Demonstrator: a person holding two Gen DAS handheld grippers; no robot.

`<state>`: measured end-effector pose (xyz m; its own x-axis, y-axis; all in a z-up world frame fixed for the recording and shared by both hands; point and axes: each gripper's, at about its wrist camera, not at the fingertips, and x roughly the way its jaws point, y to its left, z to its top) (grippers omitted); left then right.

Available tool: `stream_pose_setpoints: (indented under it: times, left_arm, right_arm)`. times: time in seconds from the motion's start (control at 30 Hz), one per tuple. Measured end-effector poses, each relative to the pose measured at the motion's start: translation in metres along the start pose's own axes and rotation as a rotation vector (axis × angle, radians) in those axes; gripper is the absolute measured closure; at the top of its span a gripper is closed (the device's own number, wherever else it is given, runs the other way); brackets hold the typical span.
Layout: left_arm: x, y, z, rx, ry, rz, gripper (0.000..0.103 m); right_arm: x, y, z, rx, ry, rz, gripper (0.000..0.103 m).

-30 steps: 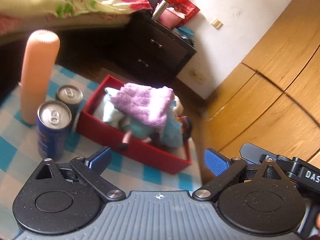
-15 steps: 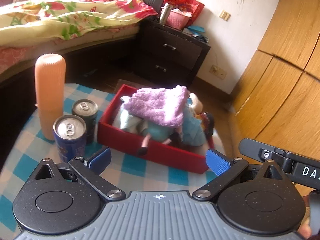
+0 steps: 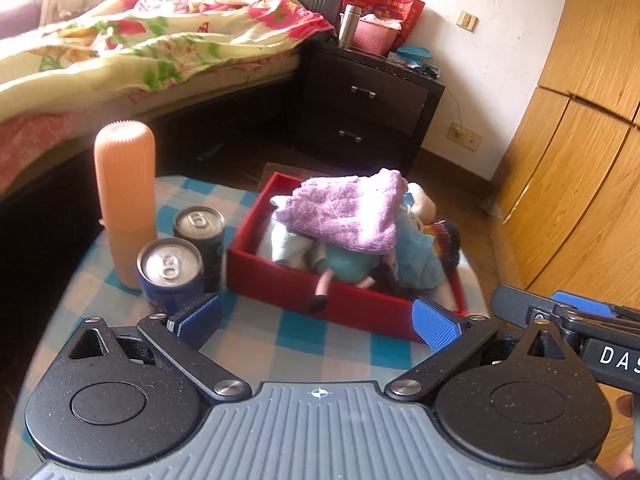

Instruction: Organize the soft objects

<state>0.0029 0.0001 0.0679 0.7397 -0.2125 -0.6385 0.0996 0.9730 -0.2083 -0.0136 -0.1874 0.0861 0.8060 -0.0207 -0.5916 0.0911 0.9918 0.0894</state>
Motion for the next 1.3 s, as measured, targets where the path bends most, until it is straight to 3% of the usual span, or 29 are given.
stream_pose_setpoints:
  times: [0.47,1.3]
  left_arm:
    - [0.0003,-0.004,-0.0004,0.057,-0.007,0.062,0.006]
    - [0.0003,-0.0067,-0.0012,0.098,-0.011,0.098,0.006]
  right_arm:
    - [0.0068,-0.0006,-0.003,0.003,0.022,-0.003,0.046]
    - [0.0108,-0.0006,-0.0072,-0.005,0.034,-0.009,0.046]
